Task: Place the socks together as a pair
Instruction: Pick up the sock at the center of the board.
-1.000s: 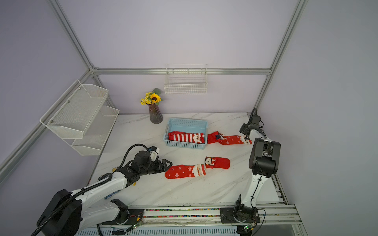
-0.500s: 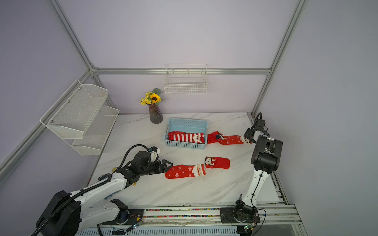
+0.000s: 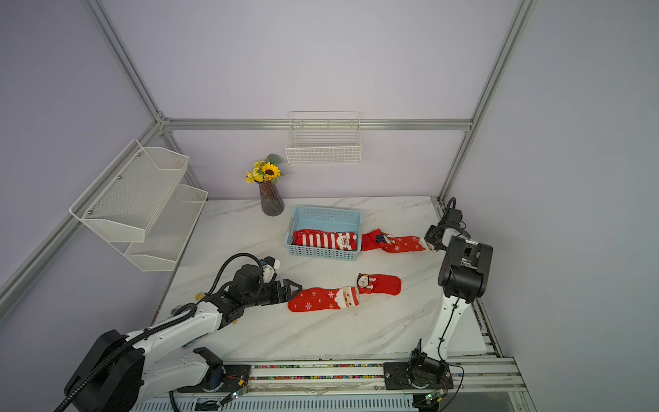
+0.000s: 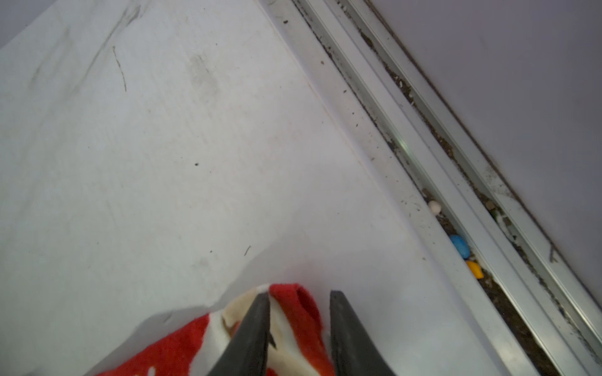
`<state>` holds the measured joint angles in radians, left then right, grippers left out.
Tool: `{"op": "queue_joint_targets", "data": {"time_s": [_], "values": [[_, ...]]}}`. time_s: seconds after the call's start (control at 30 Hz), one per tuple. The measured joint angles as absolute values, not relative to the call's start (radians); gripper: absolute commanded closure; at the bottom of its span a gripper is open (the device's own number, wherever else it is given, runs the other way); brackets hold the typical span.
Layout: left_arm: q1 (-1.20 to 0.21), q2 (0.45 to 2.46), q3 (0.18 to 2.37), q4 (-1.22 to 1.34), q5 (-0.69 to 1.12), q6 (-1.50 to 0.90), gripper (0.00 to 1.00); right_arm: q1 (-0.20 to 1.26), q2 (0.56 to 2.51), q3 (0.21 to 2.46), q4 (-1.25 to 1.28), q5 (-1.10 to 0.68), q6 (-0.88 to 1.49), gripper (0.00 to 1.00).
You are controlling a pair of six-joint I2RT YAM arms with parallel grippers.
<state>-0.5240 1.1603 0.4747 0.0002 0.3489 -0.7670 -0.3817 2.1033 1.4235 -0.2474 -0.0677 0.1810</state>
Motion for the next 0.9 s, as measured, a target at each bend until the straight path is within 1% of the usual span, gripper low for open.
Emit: {"op": "queue_joint_targets", "data": {"time_s": [0.1, 0.17, 0.3, 0.43, 0.53, 0.73, 0.9], "values": [[-0.524, 1.161, 0.472, 0.004, 0.353, -0.766, 0.17, -0.382, 2.104, 1.421, -0.248, -0.070, 0.181, 0.69], [-0.524, 1.162, 0.461, 0.017, 0.353, -0.766, 0.19, -0.382, 2.104, 1.418, -0.249, -0.069, 0.182, 0.74], [-0.524, 1.193, 0.456, 0.020, 0.366, -0.762, 0.19, -0.382, 2.104, 1.413, -0.256, -0.065, 0.182, 1.00], [-0.524, 1.212, 0.456, 0.006, 0.392, -0.763, 0.20, -0.382, 2.088, 1.404, -0.266, -0.054, 0.210, 1.00], [-0.524, 1.188, 0.456, 0.004, 0.395, -0.763, 0.20, -0.382, 2.036, 1.383, -0.281, -0.032, 0.247, 1.00], [-0.524, 1.095, 0.456, -0.022, 0.396, -0.762, 0.20, -0.377, 1.796, 1.302, -0.312, -0.015, 0.357, 1.00], [-0.524, 1.063, 0.456, -0.030, 0.396, -0.761, 0.20, -0.362, 1.610, 1.316, -0.376, -0.004, 0.421, 1.00]]}}
